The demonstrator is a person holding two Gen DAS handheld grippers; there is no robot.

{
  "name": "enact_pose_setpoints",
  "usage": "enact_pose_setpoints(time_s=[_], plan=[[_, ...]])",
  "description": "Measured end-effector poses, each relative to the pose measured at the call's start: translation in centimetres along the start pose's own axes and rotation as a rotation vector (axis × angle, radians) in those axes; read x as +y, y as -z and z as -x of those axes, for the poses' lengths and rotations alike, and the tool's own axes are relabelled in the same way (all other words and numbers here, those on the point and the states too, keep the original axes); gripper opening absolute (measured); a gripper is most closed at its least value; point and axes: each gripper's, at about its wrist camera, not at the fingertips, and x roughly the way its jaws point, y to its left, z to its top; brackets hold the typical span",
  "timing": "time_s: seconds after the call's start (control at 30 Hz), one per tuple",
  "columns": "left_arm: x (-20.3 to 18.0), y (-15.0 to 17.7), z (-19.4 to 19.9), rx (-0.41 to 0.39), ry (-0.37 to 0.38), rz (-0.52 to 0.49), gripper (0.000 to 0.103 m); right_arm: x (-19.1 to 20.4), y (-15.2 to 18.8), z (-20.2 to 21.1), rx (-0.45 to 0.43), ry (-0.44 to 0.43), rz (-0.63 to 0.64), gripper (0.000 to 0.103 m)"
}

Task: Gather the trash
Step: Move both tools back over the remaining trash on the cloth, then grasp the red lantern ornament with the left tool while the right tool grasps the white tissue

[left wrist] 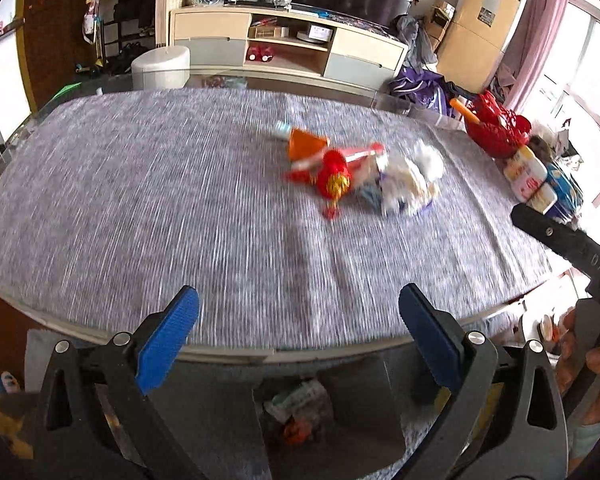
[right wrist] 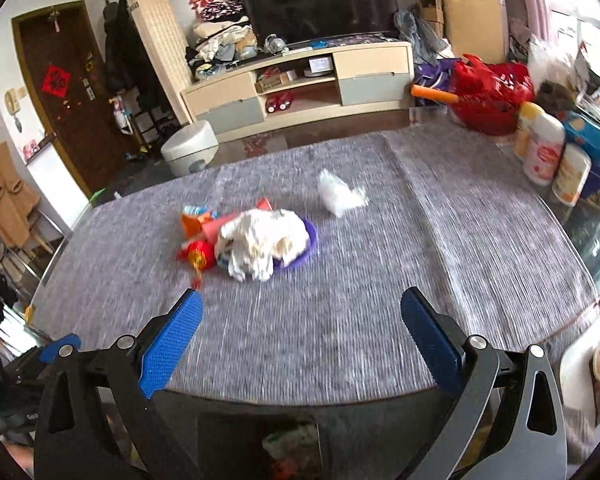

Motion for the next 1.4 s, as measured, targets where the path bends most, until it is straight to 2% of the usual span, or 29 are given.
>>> enact_pose_setpoints(time_s=[0.07,0.3,0.43,0.67,0.73,0.8,0.9,1.07,1.2,1.3,1.37,1.4], plan=[[-0.1,-1.0,-0.8,0.000,0.000,-0.009,0.095,0.6,-0.8,-1.3,0.009,-0.007,0.024,0.097],[-0.9,-3.2,-3.9,0.024,0.025,-0.072,0.094,2.0,-2.7,-6.3,0.081,-0.056,0.072,0.066],[-0.8,-4.2,-5.8,0.030,0.053,-0.073,0.086,2.2,-3.6,-8.4,0.100,-0.072,0.079,0.059],[-1.9,-5.9,-8.6,0.041,0.077,-0.115,0.072,2.6,-3.9,-11.3,0.144,-0.090,0.081,0.058],[-2.4,-6.3,-9.4,0.043,0.081,-0.129,0.071,2.5,-3.9,-11.6,0.150,-0.098,0.077,0.053],[-2.7,-6.6,-10.4,0.056,0.083,-0.137,0.069,2.4,-3.9,-11.9,0.162,-0.119,0.071,0.036],[-2.6,-6.7,-11.7,0.072,0.087,-0.133,0.063,2.2,-4.1,-11.6,0.151,-0.128,0.068,0.027],[-2.3,-7.2,-12.8,0.075,0.095,-0.117,0.048,1.7,-4.5,-10.9,0.123,-0.143,0.054,0.017],[-2.6,-7.6,-13.7,0.086,0.096,-0.128,0.048,1.6,-4.7,-10.6,0.114,-0.162,0.053,0.010],[-2.9,-7.7,-14.1,0.088,0.100,-0.140,0.048,1.6,-5.0,-10.0,0.096,-0.171,0.055,0.008],[-3.1,-7.8,-14.3,0.091,0.106,-0.145,0.033,1.6,-5.3,-9.4,0.082,-0.177,0.054,0.007],[-3.1,-7.8,-14.2,0.091,0.107,-0.144,0.033,1.6,-5.5,-8.9,0.069,-0.180,0.053,0.007]])
